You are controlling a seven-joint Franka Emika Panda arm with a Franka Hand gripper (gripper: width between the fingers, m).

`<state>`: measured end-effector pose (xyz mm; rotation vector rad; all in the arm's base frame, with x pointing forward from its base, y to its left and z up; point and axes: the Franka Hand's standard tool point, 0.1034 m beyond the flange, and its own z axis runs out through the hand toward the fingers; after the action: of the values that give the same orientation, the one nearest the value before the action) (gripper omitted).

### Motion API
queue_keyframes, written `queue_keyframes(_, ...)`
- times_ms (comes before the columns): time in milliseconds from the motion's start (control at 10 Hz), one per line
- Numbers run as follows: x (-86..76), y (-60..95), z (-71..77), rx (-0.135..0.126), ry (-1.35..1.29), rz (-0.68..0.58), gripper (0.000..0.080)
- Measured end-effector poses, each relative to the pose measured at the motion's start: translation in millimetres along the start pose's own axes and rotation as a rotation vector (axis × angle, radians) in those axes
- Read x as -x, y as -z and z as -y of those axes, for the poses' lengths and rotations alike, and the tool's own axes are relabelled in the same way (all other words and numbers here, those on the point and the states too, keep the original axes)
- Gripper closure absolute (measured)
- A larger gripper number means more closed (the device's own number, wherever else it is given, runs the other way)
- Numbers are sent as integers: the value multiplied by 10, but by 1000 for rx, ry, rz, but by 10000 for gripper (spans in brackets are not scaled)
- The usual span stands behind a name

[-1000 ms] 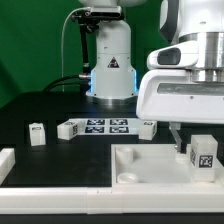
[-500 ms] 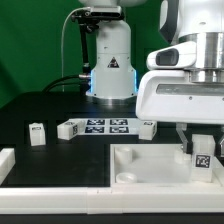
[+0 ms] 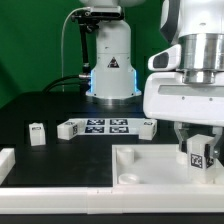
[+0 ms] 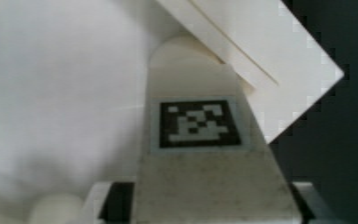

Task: Assemble one leg

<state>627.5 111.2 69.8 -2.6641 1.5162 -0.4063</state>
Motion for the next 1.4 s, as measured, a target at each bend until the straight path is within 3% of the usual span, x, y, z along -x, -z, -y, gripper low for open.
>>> queue_keyframes(200,15,2,-15,8,-233,10,502)
queue_keyframes(300,22,8,-25,27,-356,17,501)
queue_keyframes(600,33,11,-25,32,-444,17,501)
queue_keyframes(700,34,11,-25,32,-417,18,382)
queue_keyframes(800,43,10,-17,28,-385,16,382)
queue_keyframes(900,79,4,-8,14,-268,12,197)
queue_keyframes(1400,142,44,70,-9,365,-2,151)
